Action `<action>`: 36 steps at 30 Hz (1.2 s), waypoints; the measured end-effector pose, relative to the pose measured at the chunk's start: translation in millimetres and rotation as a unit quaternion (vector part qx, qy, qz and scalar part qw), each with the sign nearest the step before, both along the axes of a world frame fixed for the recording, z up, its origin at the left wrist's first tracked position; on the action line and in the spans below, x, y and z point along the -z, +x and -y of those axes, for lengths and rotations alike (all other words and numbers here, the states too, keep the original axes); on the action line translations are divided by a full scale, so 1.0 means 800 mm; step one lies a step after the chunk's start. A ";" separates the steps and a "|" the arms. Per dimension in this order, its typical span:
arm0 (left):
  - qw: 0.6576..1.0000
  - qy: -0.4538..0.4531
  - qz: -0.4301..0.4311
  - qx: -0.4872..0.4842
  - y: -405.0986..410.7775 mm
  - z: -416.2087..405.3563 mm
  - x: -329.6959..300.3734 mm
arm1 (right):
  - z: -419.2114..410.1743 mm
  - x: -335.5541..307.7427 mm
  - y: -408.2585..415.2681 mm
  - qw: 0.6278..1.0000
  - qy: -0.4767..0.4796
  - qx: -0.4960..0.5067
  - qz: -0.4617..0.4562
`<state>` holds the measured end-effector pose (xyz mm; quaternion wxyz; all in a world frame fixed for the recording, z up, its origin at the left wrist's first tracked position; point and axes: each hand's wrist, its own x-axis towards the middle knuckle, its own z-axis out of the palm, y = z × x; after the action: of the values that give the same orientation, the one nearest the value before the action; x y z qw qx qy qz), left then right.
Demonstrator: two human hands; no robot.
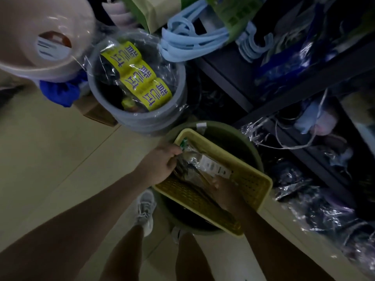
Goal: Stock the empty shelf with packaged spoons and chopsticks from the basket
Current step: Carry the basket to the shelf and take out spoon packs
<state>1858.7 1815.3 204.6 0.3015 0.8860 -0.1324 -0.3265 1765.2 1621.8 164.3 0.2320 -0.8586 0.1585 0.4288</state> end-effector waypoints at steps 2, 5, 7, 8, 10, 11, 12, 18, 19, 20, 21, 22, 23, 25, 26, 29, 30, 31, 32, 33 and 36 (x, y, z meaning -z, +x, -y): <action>0.999 -0.017 0.028 0.023 -0.005 -0.013 0.008 | -0.017 0.034 0.008 0.999 0.006 -0.041 -0.001; 0.997 -0.021 0.065 0.031 -0.011 -0.040 0.032 | -0.038 0.088 0.006 0.997 -0.001 -0.076 0.019; 0.996 -0.029 0.072 0.046 -0.015 -0.050 0.040 | -0.046 0.109 0.002 0.995 -0.022 -0.090 0.033; 0.995 -0.036 0.077 0.053 -0.017 -0.052 0.042 | -0.049 0.113 0.002 0.992 -0.046 -0.112 0.038; 0.993 -0.050 0.092 0.062 -0.020 -0.052 0.042 | -0.052 0.124 0.003 0.988 -0.078 -0.129 0.042; 0.991 -0.059 0.101 0.066 -0.023 -0.049 0.041 | -0.049 0.127 0.004 0.990 -0.070 -0.112 0.042; 0.989 -0.067 0.108 0.071 -0.026 -0.046 0.041 | -0.044 0.131 0.004 0.995 -0.045 -0.085 0.040; 0.984 -0.062 0.098 0.137 -0.048 -0.018 0.046 | 0.004 0.094 -0.007 0.978 0.130 0.161 0.007; 0.981 -0.050 0.101 0.158 -0.050 -0.011 0.052 | 0.014 0.087 -0.010 0.969 0.142 0.202 -0.001; 0.980 -0.033 0.096 0.174 -0.051 0.000 0.058 | 0.025 0.076 -0.015 0.966 0.136 0.221 -0.008; 0.980 -0.016 0.090 0.177 -0.052 0.013 0.065 | 0.036 0.068 -0.020 0.970 0.120 0.212 -0.008; 0.980 0.017 0.073 0.183 -0.052 0.026 0.076 | 0.044 0.059 -0.024 0.977 0.096 0.190 -0.008; 0.976 0.053 0.064 0.200 -0.051 0.039 0.086 | 0.050 0.054 -0.029 0.984 0.082 0.159 0.008; 0.957 0.102 0.090 0.256 -0.044 0.065 0.112 | 0.053 0.052 -0.036 0.991 0.076 0.113 0.015; 0.946 0.127 0.105 0.278 -0.039 0.076 0.126 | 0.052 0.053 -0.036 0.994 0.063 0.089 0.001; 0.932 0.164 0.121 0.299 -0.025 0.102 0.163 | 0.054 0.072 -0.037 0.998 0.021 0.066 0.006; 0.927 0.171 0.133 0.306 -0.022 0.106 0.172 | 0.057 0.080 -0.038 0.996 0.007 0.087 -0.004; 0.920 0.180 0.149 0.314 -0.021 0.108 0.180 | 0.058 0.088 -0.041 0.995 0.004 0.102 -0.001; 0.913 0.192 0.169 0.317 -0.021 0.108 0.188 | 0.057 0.091 -0.041 0.993 0.012 0.119 -0.010; 0.907 0.213 0.184 0.314 -0.023 0.106 0.193 | 0.057 0.096 -0.043 0.990 0.025 0.140 -0.019; 0.889 0.261 0.199 0.319 -0.024 0.107 0.201 | 0.055 0.097 -0.046 0.975 0.062 0.214 -0.022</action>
<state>1839.3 1730.0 43.5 -0.0940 0.8894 -0.3746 -0.2447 1728.7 1578.2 86.3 0.3678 -0.7792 0.3163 0.3968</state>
